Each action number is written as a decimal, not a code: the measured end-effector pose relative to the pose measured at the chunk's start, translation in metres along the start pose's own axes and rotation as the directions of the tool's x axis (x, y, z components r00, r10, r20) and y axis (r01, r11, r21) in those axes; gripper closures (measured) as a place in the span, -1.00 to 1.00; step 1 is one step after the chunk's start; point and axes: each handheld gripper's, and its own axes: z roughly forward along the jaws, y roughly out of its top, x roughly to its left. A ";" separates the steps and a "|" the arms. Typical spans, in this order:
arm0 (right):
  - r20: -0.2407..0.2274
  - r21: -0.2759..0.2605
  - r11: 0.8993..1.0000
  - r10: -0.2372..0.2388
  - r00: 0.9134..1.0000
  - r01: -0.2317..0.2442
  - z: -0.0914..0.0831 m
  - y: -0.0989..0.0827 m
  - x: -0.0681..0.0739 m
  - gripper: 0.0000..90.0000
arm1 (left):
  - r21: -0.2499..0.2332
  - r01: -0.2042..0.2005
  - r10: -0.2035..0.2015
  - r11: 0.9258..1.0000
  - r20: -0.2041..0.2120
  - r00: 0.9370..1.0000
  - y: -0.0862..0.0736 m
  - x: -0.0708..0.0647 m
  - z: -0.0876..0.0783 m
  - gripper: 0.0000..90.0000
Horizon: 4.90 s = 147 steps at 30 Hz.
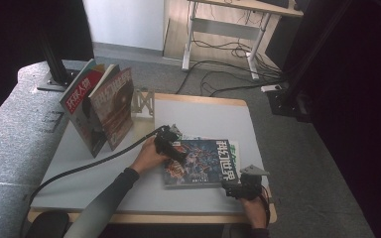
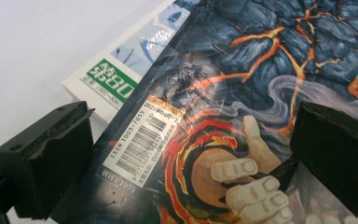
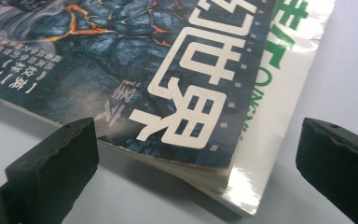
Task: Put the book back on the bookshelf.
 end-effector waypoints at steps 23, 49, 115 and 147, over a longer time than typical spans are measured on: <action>0.068 -0.020 0.999 0.051 0.996 -0.050 0.002 0.004 -0.014 -1.00 | -0.004 0.034 -0.034 0.999 -0.028 0.999 -0.026 -0.018 -0.023 -0.97; 0.063 -0.020 0.997 0.071 0.995 -0.070 0.029 0.027 -0.027 -0.94 | 0.031 0.006 -0.006 1.000 0.000 1.000 -0.054 -0.030 -0.051 -0.98; 0.002 0.030 0.999 -0.010 1.000 0.010 0.075 0.084 -0.050 -1.00 | -0.009 -0.017 0.018 1.000 0.046 0.999 -0.099 -0.029 -0.087 -0.51; -0.102 0.042 0.998 0.059 0.993 -0.055 0.103 0.096 -0.072 -0.96 | 0.009 -0.005 0.005 1.000 0.075 0.997 -0.101 -0.023 -0.083 -0.52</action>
